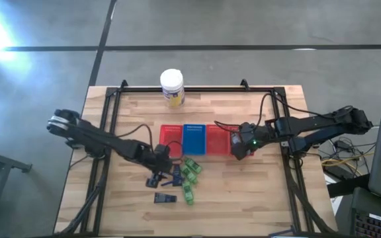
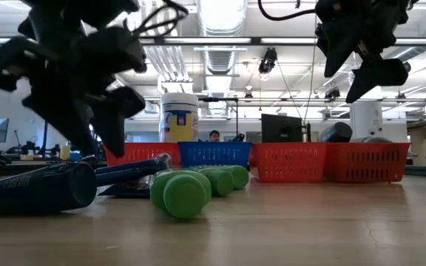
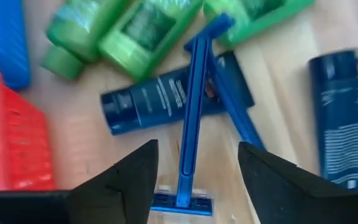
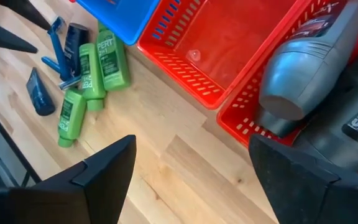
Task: Pick & Place Travel size toiletries
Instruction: Put the top razor into the left red bin
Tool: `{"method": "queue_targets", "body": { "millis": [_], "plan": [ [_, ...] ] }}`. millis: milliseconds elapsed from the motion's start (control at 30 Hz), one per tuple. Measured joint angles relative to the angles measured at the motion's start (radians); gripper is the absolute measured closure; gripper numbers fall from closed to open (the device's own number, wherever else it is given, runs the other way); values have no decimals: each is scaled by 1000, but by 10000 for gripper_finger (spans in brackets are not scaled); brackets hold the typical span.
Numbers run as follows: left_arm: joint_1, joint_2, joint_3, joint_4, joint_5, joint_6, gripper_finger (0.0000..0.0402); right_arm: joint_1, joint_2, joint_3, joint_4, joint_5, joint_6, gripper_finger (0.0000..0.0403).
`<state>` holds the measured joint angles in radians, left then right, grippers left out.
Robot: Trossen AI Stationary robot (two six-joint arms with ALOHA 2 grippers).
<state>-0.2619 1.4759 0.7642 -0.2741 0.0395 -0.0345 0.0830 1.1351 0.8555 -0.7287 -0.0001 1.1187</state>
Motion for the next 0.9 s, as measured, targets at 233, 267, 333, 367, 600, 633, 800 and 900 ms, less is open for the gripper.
{"method": "queue_targets", "body": {
  "millis": [233, 267, 333, 367, 600, 633, 800, 900],
  "plan": [
    [0, 97, 2, -5, 0, -60, 195, 0, 0, 0, 0, 0, -29, 116],
    [0, 102, 5, -5, -4, -73, 200, 0, 0, 0, -1, 0, -35, 118],
    [0, 104, 13, -3, -14, -83, 216, 0, 0, 0, -1, 0, -43, 122],
    [0, 104, 17, -2, -20, -83, 226, 0, 0, 0, -1, 0, -46, 123],
    [0, 111, 34, -4, -31, -64, 326, 0, 0, -1, -22, 26, -49, 133],
    [0, 113, 34, -7, -30, -67, 339, 0, 0, -1, -29, 27, -50, 135],
    [0, 109, 36, -22, -14, -120, 366, 0, 0, -1, -34, 27, -56, 143],
    [0, 86, 67, -87, -13, -175, 366, 0, 0, -1, -34, 28, -68, 147]
  ]
}}
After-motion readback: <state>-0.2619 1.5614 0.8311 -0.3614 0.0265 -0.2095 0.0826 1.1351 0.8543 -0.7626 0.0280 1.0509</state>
